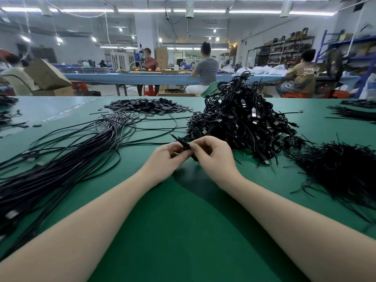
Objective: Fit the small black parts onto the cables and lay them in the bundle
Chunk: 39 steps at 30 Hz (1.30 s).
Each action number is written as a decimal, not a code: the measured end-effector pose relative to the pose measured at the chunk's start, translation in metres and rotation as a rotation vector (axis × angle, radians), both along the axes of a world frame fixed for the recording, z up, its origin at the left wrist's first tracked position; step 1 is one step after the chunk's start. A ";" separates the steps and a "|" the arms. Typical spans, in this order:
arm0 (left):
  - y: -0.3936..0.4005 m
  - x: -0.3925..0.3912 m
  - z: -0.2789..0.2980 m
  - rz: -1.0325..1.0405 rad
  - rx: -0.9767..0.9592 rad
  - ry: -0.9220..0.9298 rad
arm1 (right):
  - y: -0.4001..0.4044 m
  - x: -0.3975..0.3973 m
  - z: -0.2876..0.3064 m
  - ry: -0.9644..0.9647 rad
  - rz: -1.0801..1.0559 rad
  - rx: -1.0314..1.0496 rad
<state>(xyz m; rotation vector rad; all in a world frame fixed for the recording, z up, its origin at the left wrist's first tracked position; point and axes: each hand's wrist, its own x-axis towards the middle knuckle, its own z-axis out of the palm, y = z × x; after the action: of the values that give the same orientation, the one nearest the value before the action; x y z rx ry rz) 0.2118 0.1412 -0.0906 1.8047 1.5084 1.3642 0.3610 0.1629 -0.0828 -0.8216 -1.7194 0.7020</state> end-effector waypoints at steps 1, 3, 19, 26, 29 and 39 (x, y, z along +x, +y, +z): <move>0.000 -0.001 0.001 -0.015 0.005 -0.024 | 0.000 0.000 0.000 0.014 0.019 -0.018; 0.001 -0.002 0.002 -0.046 0.004 -0.081 | 0.000 -0.001 0.001 0.034 0.029 -0.034; -0.010 0.021 0.024 -0.060 -0.037 -0.306 | 0.002 0.004 -0.003 -0.287 -0.197 0.163; -0.012 0.010 0.021 -0.120 0.047 -0.114 | -0.009 -0.004 -0.003 -0.307 -0.087 0.190; -0.012 0.011 0.020 -0.110 0.050 -0.074 | -0.007 -0.003 -0.004 -0.272 -0.082 0.122; -0.007 0.012 0.022 -0.130 -0.090 -0.353 | -0.008 -0.002 -0.002 -0.222 -0.117 0.173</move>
<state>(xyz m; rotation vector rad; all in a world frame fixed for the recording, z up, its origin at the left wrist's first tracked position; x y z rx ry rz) 0.2240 0.1338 -0.0688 1.4849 1.2248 1.4354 0.3587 0.1545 -0.0851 -0.8965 -1.8823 0.3880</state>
